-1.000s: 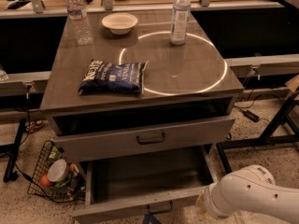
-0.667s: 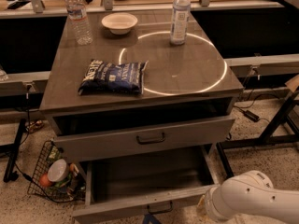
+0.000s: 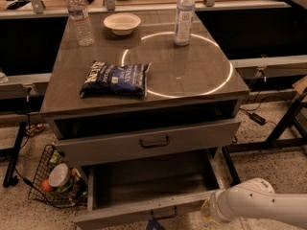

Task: Close middle drawer

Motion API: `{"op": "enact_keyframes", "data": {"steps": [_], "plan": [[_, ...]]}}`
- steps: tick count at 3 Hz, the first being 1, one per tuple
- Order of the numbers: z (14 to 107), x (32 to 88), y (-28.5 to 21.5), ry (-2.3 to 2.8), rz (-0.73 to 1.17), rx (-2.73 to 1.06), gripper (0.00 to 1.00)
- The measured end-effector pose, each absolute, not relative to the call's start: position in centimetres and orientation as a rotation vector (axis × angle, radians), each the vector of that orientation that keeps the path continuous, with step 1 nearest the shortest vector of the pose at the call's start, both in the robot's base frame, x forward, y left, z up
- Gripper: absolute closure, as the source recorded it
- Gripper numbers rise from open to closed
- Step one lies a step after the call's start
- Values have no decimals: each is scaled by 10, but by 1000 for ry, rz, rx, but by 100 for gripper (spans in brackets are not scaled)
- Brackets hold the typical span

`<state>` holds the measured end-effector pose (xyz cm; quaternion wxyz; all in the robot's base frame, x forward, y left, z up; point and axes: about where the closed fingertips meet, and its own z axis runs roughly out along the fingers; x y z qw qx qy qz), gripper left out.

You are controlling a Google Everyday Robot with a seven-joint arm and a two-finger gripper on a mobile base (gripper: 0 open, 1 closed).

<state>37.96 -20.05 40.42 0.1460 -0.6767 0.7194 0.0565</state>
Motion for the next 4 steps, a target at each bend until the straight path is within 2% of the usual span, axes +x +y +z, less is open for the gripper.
{"op": "enact_keyframes", "data": {"steps": [2, 3, 4], "plan": [[387, 436, -186, 1980, 118, -1956, 100], [386, 442, -182, 1972, 117, -1957, 100], [377, 500, -147, 1888, 103, -1966, 100]]}}
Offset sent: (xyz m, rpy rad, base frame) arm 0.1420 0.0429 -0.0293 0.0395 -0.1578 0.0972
